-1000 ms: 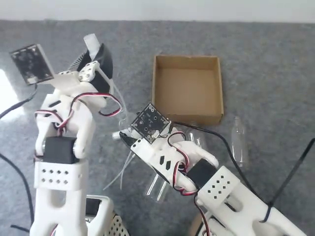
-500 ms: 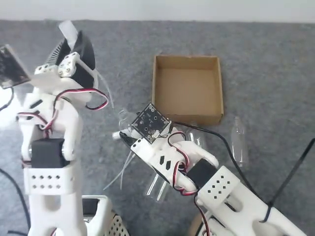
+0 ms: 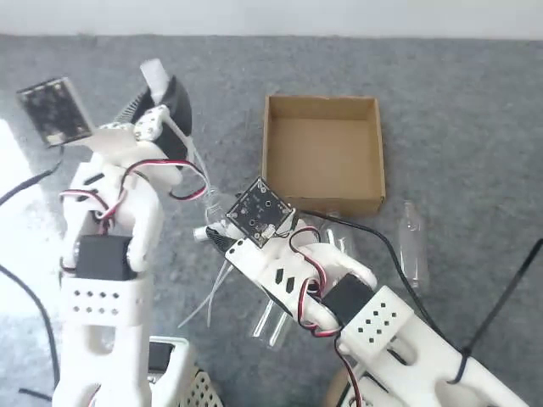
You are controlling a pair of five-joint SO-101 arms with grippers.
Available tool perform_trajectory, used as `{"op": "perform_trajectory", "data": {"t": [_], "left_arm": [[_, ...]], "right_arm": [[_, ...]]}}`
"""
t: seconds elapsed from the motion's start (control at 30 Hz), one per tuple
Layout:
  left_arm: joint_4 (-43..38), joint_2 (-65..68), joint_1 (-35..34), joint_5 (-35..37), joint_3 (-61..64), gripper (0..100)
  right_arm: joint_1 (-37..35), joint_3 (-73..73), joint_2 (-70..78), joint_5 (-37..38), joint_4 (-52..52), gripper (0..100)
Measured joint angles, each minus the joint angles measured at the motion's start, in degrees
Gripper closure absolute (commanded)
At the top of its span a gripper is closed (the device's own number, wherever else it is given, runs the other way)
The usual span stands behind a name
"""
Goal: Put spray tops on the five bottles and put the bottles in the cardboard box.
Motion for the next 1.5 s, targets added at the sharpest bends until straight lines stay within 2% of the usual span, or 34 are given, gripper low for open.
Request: {"op": "perform_trajectory", "data": {"t": [0.1, 0.2, 0.33, 0.5, 0.67, 0.87, 1.23, 1.5], "left_arm": [[0.88, 0.0, 1.49, -0.09, 1.76, 99], [5.19, -0.09, 4.04, -1.58, 1.76, 99], [11.16, -0.09, 7.56, -5.89, 1.76, 99], [14.86, -0.09, 10.29, -10.29, 1.85, 99], [15.21, -0.09, 13.01, -14.51, 5.54, 99], [14.68, -0.44, 12.75, -15.12, 8.26, 99], [13.1, -1.32, 11.78, -16.88, 11.08, 99], [12.92, -1.41, 11.78, -17.23, 10.2, 99]], "right_arm": [[0.0, 0.0, 0.0, 0.0, 0.0, 99.4], [2.55, 0.0, 0.0, 0.0, 0.0, 99.3], [6.42, 0.0, 0.0, -3.6, -1.05, 99.3], [6.95, 1.23, 0.0, -5.54, -2.11, 99.3], [7.12, 5.63, 0.0, -5.8, -9.32, 99.3], [7.12, 9.76, 0.09, -5.89, -15.65, 99.3], [7.03, 11.87, 0.18, -5.89, -19.25, 99.3], [9.58, 17.41, 0.26, -5.8, -33.14, 99.3]]}}
